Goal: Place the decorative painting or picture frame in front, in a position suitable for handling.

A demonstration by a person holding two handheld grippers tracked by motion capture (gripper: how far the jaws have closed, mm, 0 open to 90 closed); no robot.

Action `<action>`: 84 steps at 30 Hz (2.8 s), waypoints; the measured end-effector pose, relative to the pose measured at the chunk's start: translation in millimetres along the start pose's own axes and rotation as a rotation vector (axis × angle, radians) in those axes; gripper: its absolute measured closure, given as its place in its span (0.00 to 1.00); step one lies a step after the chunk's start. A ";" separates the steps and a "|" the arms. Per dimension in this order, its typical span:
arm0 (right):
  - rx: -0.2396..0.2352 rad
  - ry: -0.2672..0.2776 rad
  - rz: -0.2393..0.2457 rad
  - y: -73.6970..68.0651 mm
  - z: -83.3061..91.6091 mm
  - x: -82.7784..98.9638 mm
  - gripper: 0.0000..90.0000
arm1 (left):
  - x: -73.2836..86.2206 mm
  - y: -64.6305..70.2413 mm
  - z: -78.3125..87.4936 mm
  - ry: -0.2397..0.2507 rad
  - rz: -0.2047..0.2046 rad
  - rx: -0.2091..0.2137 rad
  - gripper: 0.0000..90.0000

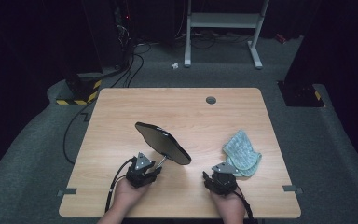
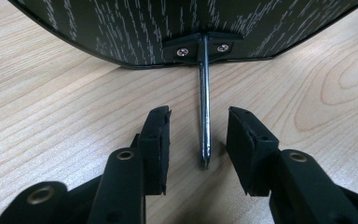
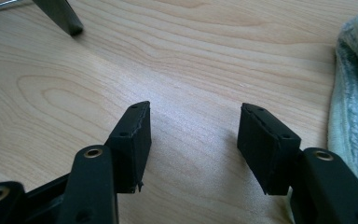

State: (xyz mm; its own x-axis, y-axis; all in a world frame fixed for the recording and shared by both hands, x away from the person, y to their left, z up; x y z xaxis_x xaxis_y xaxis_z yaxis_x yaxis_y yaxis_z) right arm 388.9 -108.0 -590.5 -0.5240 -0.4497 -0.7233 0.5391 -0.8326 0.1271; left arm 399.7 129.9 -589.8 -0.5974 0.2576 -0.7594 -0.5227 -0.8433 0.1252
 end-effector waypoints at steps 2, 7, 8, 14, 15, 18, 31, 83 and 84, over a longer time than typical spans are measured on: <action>-0.003 0.000 -0.001 0.3 -0.2 -0.2 0.50 | 0.0 -0.4 0.2 -0.001 -0.001 -0.002 0.65; -0.002 0.001 0.000 0.9 -0.5 -0.4 0.50 | 1.3 -0.9 1.8 0.001 0.005 -0.003 0.64; -0.002 0.002 0.001 0.9 -0.5 -0.4 0.50 | 1.6 -0.8 2.2 0.001 0.008 -0.002 0.64; -0.002 0.002 0.002 1.0 -0.5 -0.4 0.50 | 4.1 -2.6 5.3 0.002 0.000 -0.007 0.66; -0.002 0.002 0.002 1.1 -0.4 -0.4 0.50 | 4.5 -3.4 6.0 0.000 -0.003 -0.006 0.68; 0.000 0.002 0.002 1.1 -0.4 -0.4 0.50 | 5.0 -3.2 6.8 0.001 -0.015 -0.008 0.71; 0.005 0.002 0.001 1.7 -0.5 -0.5 0.50 | 8.2 -8.2 11.6 -0.007 -0.006 0.001 0.74; 0.000 0.004 0.001 1.0 -0.2 -0.5 0.52 | 6.6 -12.5 10.8 -0.006 0.010 -0.017 0.94; 0.000 0.004 0.001 1.0 -0.2 -0.5 0.52 | 6.4 -12.7 10.7 -0.006 0.009 -0.022 0.94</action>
State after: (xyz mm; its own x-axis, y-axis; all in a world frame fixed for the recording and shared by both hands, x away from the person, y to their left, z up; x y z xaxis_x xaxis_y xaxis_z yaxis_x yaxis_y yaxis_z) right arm 389.9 -108.5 -590.2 -0.5212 -0.4493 -0.7256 0.5393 -0.8323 0.1279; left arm 396.0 147.3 -589.4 -0.6061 0.2524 -0.7543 -0.5035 -0.8558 0.1182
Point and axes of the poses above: each handheld gripper's, and its own axes: z roughly backward along the jaws, x roughly out of its underside, y roughly to its right, the point moved 9 cm from there along -z, roughly forward along the jaws, and after that the axes turned 8 degrees about z, right-handed, at the moved point
